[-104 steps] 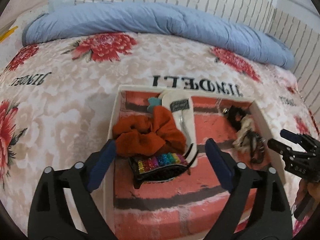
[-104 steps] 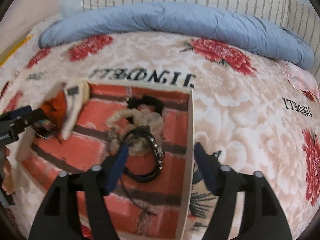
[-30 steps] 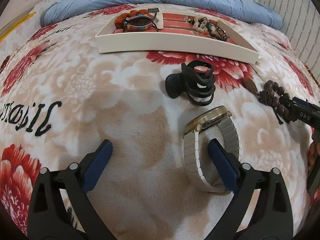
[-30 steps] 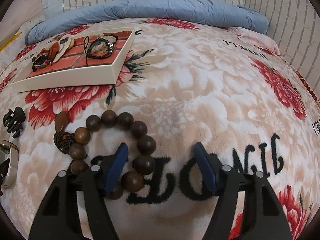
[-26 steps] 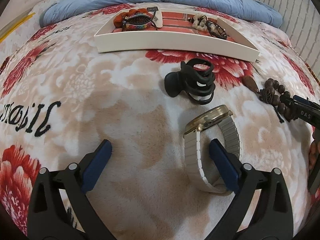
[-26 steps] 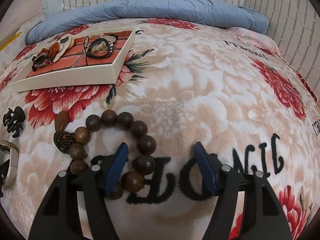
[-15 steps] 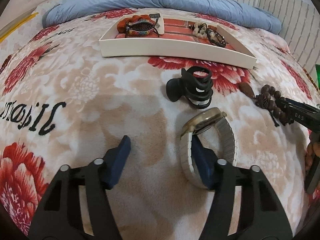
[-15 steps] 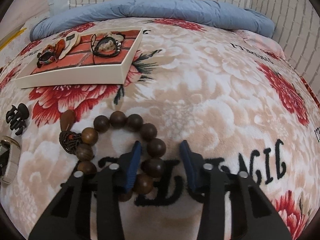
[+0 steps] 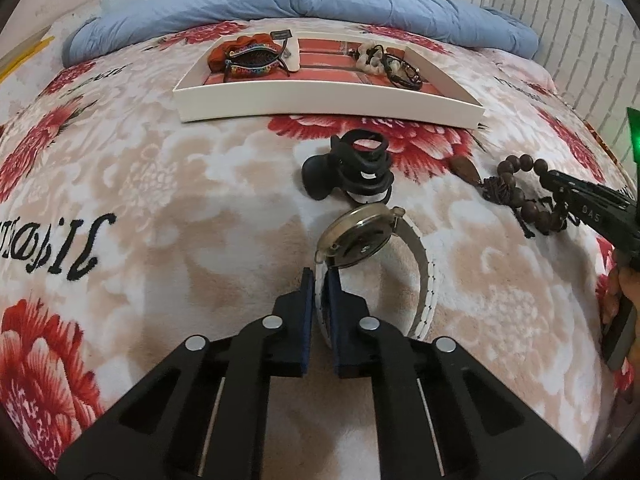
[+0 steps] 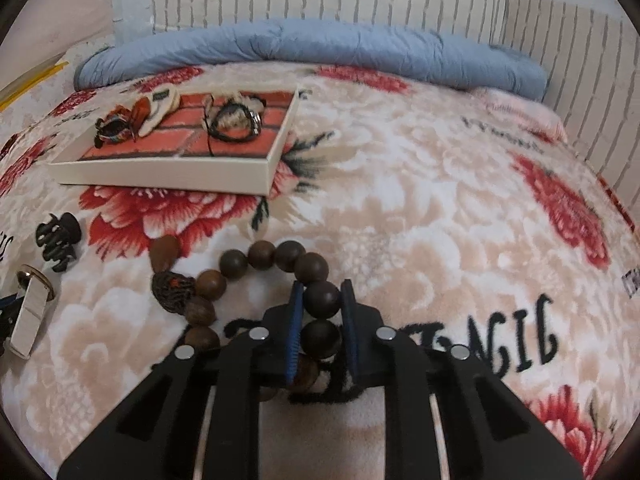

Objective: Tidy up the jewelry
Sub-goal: 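Grasp the white-band watch with the left gripper while the right gripper grasps the wooden bead bracelet, then carry the watch and bead bracelet over the tray and lower them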

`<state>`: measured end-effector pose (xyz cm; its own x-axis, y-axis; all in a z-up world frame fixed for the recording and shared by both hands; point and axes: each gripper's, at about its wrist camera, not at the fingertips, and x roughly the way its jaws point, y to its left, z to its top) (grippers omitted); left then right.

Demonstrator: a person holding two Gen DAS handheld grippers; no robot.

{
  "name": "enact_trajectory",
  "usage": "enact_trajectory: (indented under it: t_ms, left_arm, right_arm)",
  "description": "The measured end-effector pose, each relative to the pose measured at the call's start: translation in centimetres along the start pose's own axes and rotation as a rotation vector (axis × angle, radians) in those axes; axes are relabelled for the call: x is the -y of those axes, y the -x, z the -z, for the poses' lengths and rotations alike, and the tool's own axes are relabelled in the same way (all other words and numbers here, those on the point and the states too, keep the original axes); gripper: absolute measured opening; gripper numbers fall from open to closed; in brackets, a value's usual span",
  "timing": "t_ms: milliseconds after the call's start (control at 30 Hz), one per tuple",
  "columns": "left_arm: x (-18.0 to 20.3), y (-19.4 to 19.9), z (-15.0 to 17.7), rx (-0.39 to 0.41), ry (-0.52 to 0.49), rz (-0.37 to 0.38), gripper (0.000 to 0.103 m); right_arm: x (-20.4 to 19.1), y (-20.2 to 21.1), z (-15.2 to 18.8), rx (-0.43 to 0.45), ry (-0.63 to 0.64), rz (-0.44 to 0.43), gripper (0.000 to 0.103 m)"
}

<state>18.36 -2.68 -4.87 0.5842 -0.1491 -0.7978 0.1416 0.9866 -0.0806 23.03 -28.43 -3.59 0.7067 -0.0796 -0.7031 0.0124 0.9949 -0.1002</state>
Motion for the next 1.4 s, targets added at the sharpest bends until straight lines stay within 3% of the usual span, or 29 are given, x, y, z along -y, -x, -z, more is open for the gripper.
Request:
enact_trajectory:
  t_ms: [367, 667, 1000, 1400]
  left_arm:
    - [-0.1, 2.1, -0.2, 0.043, -0.022, -0.019, 0.002]
    - [-1.7, 4.2, -2.5, 0.097, -0.023, -0.072, 0.002]
    - [-3.5, 5.0, -8.8, 0.186, -0.029, -0.141, 0.002]
    - [-5.5, 1.4, -18.0, 0.288, -0.005, -0.173, 0.002]
  right_arm:
    - [-1.0, 3.5, -1.2, 0.066, 0.018, -0.009, 0.019]
    - [-2.7, 5.5, -4.1, 0.124, 0.065, 0.014, 0.019]
    - [-3.6, 5.6, -9.8, 0.213, 0.057, -0.003, 0.019]
    - [-6.2, 2.1, -15.2, 0.325, 0.032, -0.054, 0.019]
